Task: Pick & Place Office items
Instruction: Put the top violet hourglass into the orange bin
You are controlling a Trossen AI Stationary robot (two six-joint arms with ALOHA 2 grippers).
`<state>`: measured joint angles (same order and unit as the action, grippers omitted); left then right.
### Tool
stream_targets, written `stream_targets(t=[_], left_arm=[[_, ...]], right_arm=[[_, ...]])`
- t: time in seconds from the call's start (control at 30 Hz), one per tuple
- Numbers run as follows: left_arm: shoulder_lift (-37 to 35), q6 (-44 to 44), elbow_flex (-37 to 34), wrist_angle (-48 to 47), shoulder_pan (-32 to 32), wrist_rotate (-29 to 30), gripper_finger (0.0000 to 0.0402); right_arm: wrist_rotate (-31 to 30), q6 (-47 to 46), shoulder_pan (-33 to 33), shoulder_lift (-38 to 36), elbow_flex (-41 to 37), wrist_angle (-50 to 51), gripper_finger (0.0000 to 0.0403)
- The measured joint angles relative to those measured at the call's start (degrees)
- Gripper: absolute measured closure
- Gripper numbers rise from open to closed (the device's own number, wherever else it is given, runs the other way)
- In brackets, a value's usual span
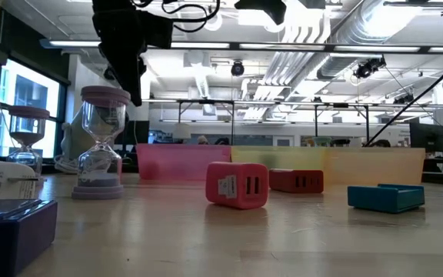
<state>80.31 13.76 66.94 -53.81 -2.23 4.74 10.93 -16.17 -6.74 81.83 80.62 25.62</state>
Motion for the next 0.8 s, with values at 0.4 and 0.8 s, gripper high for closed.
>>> stream_targets(t=[0.4,0.8], left_arm=[[0.2,0.06,0.02,0.24,-0.81,-0.11,0.0106],[0.04,-3.93,0.02,-0.09,-3.32,-1.71,0.0039]], right_arm=[[-0.38,1.03,0.0,0.26,0.0,0.36,0.0163],[-0.53,1.03,0.0,0.26,0.0,0.34,0.0163]])
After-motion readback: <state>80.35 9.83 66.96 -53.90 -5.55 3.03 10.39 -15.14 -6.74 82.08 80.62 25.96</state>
